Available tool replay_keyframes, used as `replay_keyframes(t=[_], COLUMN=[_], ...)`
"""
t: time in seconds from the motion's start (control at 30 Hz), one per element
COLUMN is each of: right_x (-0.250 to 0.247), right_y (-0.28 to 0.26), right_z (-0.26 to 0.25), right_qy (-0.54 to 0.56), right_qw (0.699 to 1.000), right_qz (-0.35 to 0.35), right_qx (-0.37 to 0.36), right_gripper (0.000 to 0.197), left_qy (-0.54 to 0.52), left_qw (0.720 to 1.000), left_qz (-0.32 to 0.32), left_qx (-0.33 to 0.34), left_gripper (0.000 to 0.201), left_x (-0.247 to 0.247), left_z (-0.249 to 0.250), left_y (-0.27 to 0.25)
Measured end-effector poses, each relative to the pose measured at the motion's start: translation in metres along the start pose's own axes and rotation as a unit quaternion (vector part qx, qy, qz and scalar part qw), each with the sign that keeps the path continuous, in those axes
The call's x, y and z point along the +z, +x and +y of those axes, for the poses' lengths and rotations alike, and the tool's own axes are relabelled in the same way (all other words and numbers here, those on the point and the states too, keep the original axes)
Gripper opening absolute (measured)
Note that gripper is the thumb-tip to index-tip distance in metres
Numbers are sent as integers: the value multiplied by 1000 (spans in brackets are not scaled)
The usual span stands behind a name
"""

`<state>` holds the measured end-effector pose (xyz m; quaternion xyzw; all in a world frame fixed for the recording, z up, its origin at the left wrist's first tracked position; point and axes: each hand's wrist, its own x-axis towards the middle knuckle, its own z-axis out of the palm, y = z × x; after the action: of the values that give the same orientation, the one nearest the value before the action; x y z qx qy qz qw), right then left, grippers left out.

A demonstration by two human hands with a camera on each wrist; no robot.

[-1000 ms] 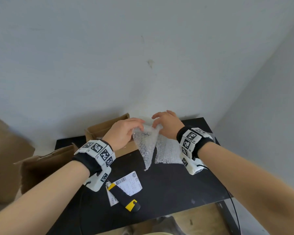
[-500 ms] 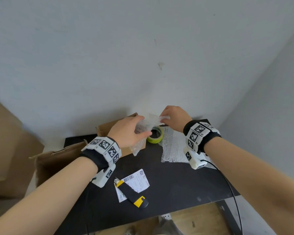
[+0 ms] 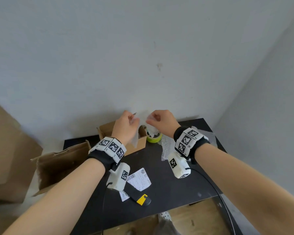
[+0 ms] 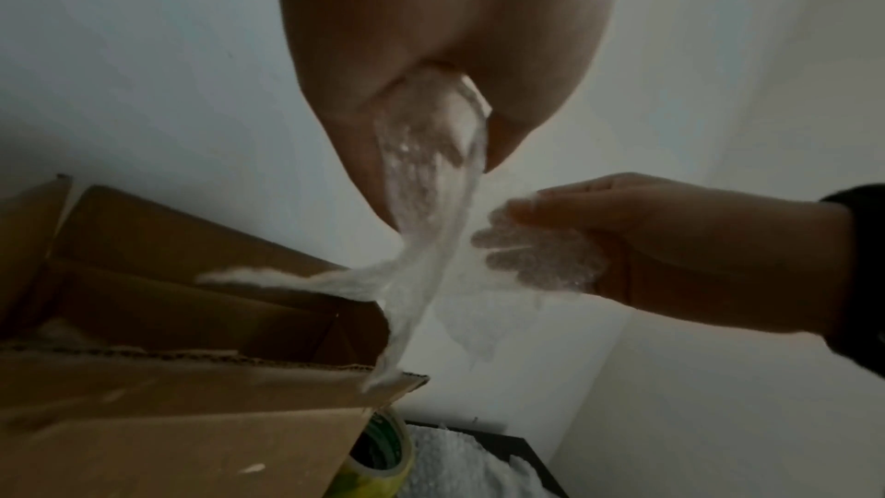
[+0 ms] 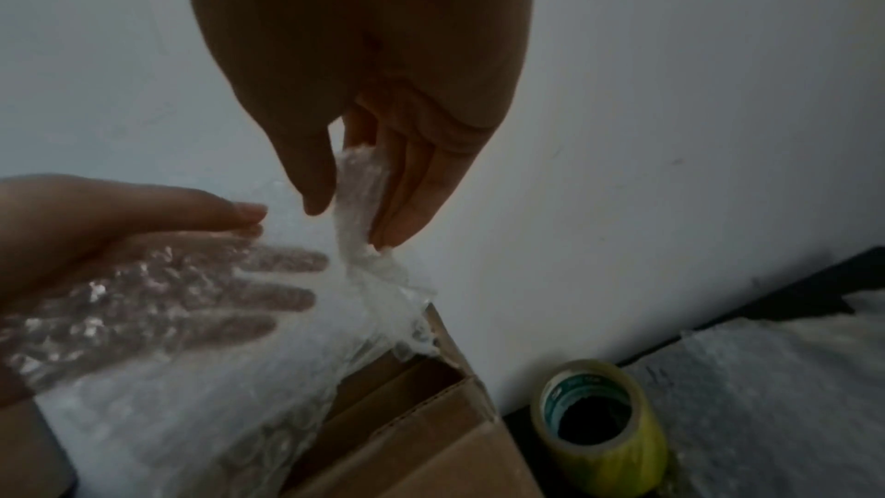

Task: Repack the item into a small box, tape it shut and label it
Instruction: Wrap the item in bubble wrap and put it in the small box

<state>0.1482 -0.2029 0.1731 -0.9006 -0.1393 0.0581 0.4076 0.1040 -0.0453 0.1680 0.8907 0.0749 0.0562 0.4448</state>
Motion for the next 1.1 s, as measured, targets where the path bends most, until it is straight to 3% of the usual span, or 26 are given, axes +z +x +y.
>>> replay_keyframes(t=[0.17,0.23,0.33,0.47,0.57,0.67,0.8,1.0,1.1], right_x=[11,13,16,20,25,27,30,29,29], right_y=[-1,-3,-6,-8,-8,-11,-10,1,11], right_z=[-22,-26,-27,-27,-29,-32,-30,-20,-15], right_qy=[207,171,133,169,239,315,355,252,156], right_qw=[973,981,989,984,966,938,919,955,981], right_qz=[-48,-48,-33,9,14,-7,-70,-104,-79], right_qx=[91,79,53,62,102,141,157,116,81], right_gripper=[44,39,9,18,23,22,22,15,19], left_qy=[-99,-109,-84,-33,-89,-196,-344,-323,-306], left_qw=[990,989,993,999,995,975,925,934,941], left_qz=[-98,-101,-80,-26,-30,-49,-61,-55,-50], left_qx=[24,28,32,21,-37,-93,-149,-141,-136], left_gripper=[28,35,40,21,39,63,56,24,17], left_x=[-5,-9,-17,-23,-23,-21,-20,-16,-13], left_z=[-10,-14,-22,-32,-34,-36,-33,-36,-36], left_y=[-10,-14,-17,-20,-24,-27,-28,-17,-9])
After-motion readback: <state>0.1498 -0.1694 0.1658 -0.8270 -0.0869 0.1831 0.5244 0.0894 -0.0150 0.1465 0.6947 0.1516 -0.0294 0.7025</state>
